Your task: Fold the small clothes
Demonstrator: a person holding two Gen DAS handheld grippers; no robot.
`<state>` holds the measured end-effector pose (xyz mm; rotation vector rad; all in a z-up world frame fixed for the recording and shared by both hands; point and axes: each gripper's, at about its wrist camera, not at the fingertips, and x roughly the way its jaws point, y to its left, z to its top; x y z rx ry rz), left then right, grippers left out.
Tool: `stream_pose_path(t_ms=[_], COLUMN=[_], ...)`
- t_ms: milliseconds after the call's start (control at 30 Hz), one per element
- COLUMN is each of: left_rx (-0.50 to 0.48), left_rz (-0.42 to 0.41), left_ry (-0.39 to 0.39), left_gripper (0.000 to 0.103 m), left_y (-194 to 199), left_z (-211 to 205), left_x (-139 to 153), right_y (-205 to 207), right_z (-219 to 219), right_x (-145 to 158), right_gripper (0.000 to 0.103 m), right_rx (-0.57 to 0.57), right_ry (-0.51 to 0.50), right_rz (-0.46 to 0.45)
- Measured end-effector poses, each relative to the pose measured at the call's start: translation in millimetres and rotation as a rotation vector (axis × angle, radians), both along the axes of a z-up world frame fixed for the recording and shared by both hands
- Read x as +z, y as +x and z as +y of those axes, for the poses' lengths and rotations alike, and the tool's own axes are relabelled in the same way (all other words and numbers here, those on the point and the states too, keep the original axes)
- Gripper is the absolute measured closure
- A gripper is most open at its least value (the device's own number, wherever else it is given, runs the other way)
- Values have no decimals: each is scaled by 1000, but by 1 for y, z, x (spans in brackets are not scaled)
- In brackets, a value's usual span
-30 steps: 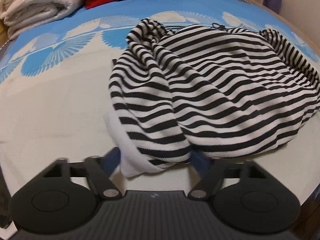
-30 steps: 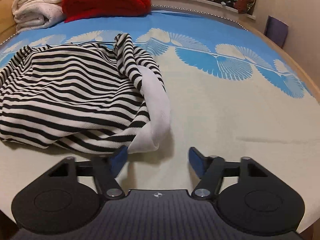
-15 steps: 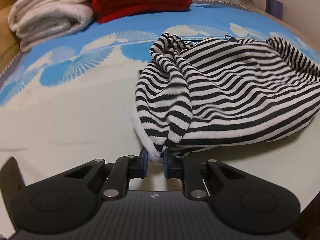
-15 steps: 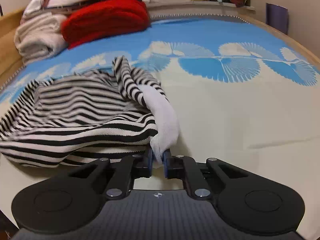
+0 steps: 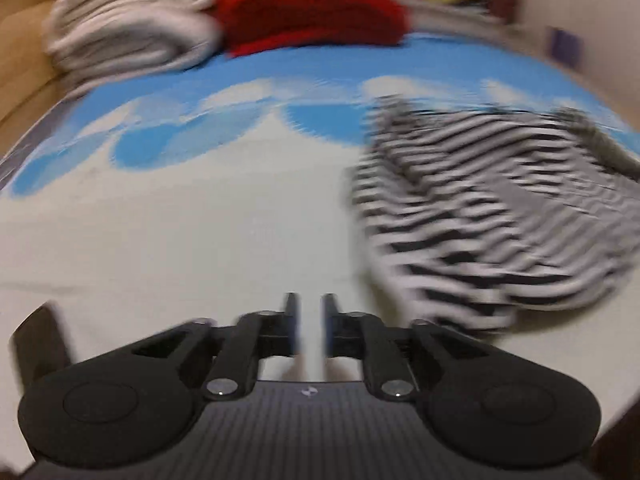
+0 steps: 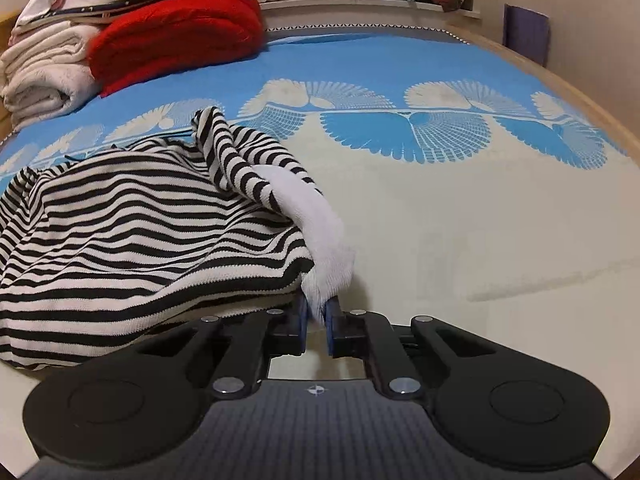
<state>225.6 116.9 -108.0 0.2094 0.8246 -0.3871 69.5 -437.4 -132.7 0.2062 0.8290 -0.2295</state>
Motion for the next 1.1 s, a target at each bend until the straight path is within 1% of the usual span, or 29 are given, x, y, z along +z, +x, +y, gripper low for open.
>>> stream_pose_path(t_ms=[33,67,167,267,300,400,433,467,500,600,633,667,700,733,767,800,867,900,933,967,1000,1033,1100], left_rx=[-38,-74,-138,-173,-180,-206,-215,-232,-247,-290,-284,-264,-249,-236,-228,-230,-215,-195,-168,-144,-135,-134,-141], left_rz=[-7,-16,-5,19,19,24,28,43,53,52,45,47,67,74,60,40,37,36,30,56,73,64,44], left_ry=[-3,9,50,40,25,-62,-79,-95,-88,-26,-3,12,6,-11,-18,-26,-41,-21,17,21,3,-3,16], left_gripper=[57,53,53,53,53,53,52,48,48,48,52,73,85,87,93,94,95,99,99,98,98,98,98], left_y=[-4,-8,-13,-16,-19,-24,-25,-25,-25,-27,-25,-22,-18,-16,-17,-19,-20,-19,-16,-11,-8,-8,-9], left_z=[-7,-18,-38,-43,-42,-32,-31,-31,-36,-51,-55,-56,-54,-51,-48,-42,-31,-25,-21,-14,-10,-9,-14], left_x=[1,0,-8,-10,-9,0,1,0,-2,-10,-13,-16,-18,-17,-14,-9,-6,-8,-11,-16,-18,-17,-16], right_y=[1,1,4,4,4,2,2,3,3,5,6,6,5,5,4,2,0,-1,-1,-1,-1,0,3], right_z=[1,1,1,2,2,-1,-3,-3,-3,0,1,1,1,0,-1,-2,-7,-9,-10,-10,-10,-10,-7], right_x=[0,-1,0,-2,-2,-3,-3,-4,-4,-5,-5,-5,-4,-3,-3,-3,-1,-1,-1,-1,-1,-1,0], right_gripper=[94,94,94,93,93,92,92,92,92,92,92,92,92,93,94,95,96,97,97,97,97,97,97], right_rx=[0,-2,-8,-2,1,8,9,10,10,12,9,6,1,-6,-15,-28,-51,-58,-63,-71,-77,-82,-77], right_ry=[-6,-9,-8,-17,-18,-12,-7,-7,-7,-20,-22,-23,-23,-19,-17,-16,-12,-9,-10,-11,-14,-10,-17], right_rz=[6,10,16,24,26,28,28,29,32,40,40,38,34,29,28,29,24,21,21,22,22,22,29])
